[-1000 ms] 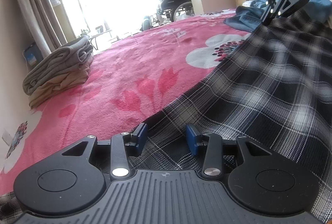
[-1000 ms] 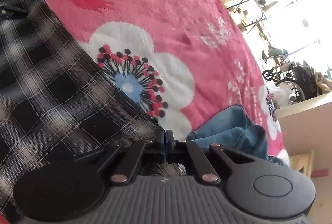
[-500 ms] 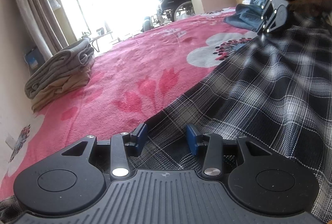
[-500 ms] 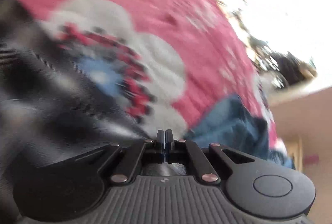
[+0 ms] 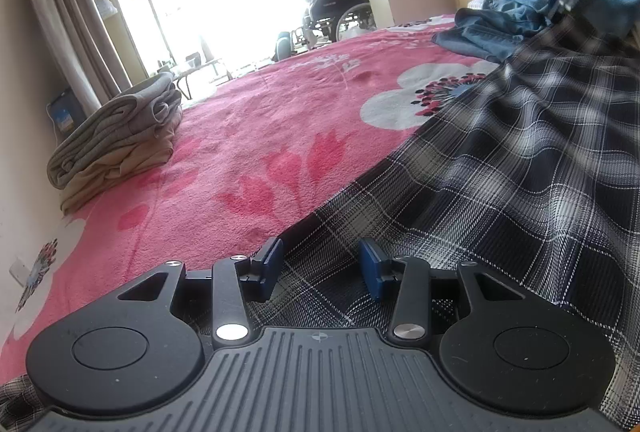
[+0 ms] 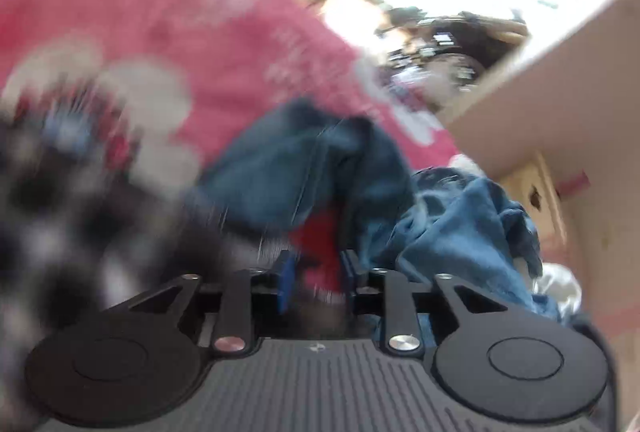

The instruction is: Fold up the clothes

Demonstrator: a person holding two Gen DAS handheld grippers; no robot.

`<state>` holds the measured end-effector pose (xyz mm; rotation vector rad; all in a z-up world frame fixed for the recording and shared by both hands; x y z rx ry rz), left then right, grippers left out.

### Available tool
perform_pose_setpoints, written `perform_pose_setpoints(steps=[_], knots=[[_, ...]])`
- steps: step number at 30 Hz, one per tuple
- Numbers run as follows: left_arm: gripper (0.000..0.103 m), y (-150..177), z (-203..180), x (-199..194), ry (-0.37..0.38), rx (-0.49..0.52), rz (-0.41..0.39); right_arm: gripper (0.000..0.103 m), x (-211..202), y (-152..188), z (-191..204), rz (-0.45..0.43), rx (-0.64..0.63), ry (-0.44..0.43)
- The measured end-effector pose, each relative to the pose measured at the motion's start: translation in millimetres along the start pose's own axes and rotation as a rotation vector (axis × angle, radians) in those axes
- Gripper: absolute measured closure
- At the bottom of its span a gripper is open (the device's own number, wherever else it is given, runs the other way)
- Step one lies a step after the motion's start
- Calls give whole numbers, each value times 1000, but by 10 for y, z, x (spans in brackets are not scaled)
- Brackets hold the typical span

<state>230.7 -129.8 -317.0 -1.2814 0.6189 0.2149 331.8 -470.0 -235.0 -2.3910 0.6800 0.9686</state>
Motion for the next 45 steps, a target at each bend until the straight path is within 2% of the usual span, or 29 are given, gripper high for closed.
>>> perform_pose_setpoints(steps=[3,6,8,9,10,11,12,16,21,22,23,24,25,28,34,35,39,41,45], knots=[[60,5,2,0,-2,2,-1,70,96,2,117,41,-182,-23],[60,11,3,-1,-3,3,-2,58,193,-35,226,61,-292,-45],[60,13,2,-2,-2,3,-3,57,277,-48,274,89,-345,-65],[60,13,3,-2,-2,2,-3,61,330,-47,298,114,-372,-74],[60,13,3,-2,-2,1,-3,84,373,-47,318,139,-387,-74],[60,13,3,-1,-1,0,-4,98,395,-53,321,154,-390,-63],[60,14,4,0,0,-1,-4,103,387,-75,296,149,-372,-50],[60,14,8,7,3,-5,-4,103,356,-163,167,104,-296,17],[60,13,14,9,6,-10,-3,102,632,-203,182,139,-270,45],[60,13,16,9,6,-11,-2,100,685,-188,167,157,-251,57],[60,13,19,10,7,-13,-1,92,739,-173,151,174,-233,69],[59,12,22,11,7,-15,0,78,792,-158,136,191,-214,82],[59,12,25,12,8,-17,2,68,845,-143,121,208,-195,94],[58,13,30,19,9,-19,6,62,626,-103,-91,165,-42,115],[55,-17,27,33,4,-7,17,43,-444,138,-579,-33,397,142],[53,-27,30,37,3,-5,21,40,-630,237,-624,-56,498,125],[50,-89,71,55,4,-29,54,40,-1081,960,-454,-88,998,-59],[49,-131,114,68,6,-50,80,41,-1059,1384,-143,-66,1229,-184],[49,-241,217,44,-14,-55,122,43,-771,1976,451,0,1571,-302]])
Point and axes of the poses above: each gripper's, at about its wrist camera, not at the fingertips, and x roughly the way its jaws point, z to its left, y to its underside, the point moved 3 cm from there along x, roughly the way its jaws point, and after that the axes turned 11 degrees about -x, right-handed, at the moved point
